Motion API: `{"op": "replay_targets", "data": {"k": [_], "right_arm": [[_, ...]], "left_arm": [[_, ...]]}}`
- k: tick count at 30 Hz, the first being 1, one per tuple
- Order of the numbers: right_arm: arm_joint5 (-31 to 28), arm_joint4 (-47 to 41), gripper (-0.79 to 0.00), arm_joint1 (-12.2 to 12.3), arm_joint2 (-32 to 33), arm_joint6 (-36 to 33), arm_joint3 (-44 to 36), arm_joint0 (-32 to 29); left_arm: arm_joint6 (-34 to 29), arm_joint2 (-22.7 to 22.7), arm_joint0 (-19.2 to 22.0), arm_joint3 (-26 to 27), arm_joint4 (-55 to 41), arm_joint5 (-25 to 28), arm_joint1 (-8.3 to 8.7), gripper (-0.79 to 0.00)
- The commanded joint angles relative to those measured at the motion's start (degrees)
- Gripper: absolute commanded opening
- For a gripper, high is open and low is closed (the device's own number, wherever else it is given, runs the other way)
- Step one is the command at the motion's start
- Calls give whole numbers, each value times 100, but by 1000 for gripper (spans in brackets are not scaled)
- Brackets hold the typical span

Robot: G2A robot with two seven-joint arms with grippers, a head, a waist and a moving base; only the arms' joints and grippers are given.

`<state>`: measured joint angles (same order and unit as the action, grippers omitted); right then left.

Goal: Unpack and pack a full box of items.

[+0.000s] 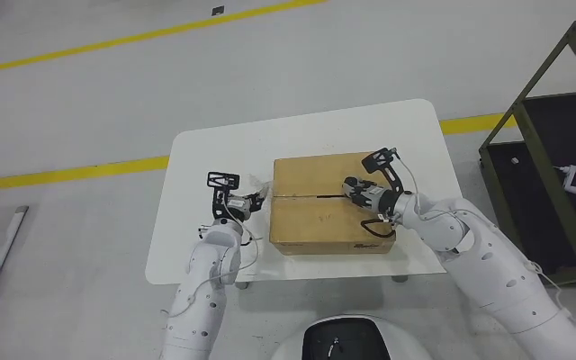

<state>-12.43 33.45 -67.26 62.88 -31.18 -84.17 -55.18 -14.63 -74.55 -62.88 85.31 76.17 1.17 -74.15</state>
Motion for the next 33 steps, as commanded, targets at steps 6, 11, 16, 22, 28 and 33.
{"op": "replay_targets", "data": {"k": [6,11,16,22,28,33], "right_arm": [[8,8,-785,-8,25,-2,-2,-9],[-4,-23,-785,-9,60,-26,-33,-39],[0,-138,-785,-2,152,-32,-82,-105],[90,-542,-785,57,637,-19,-236,-224],[207,-708,-785,181,1431,-3,-501,-467],[293,-860,-785,270,2034,-50,-622,-693]], "left_arm": [[-44,67,135,94,-49,56,-23,0],[-68,226,356,171,9,73,-59,0],[-127,452,603,314,151,201,-97,0],[-210,786,920,416,341,354,-157,0],[-224,1237,1179,424,608,513,-238,0],[-226,1624,1358,363,687,631,-325,0]]}}
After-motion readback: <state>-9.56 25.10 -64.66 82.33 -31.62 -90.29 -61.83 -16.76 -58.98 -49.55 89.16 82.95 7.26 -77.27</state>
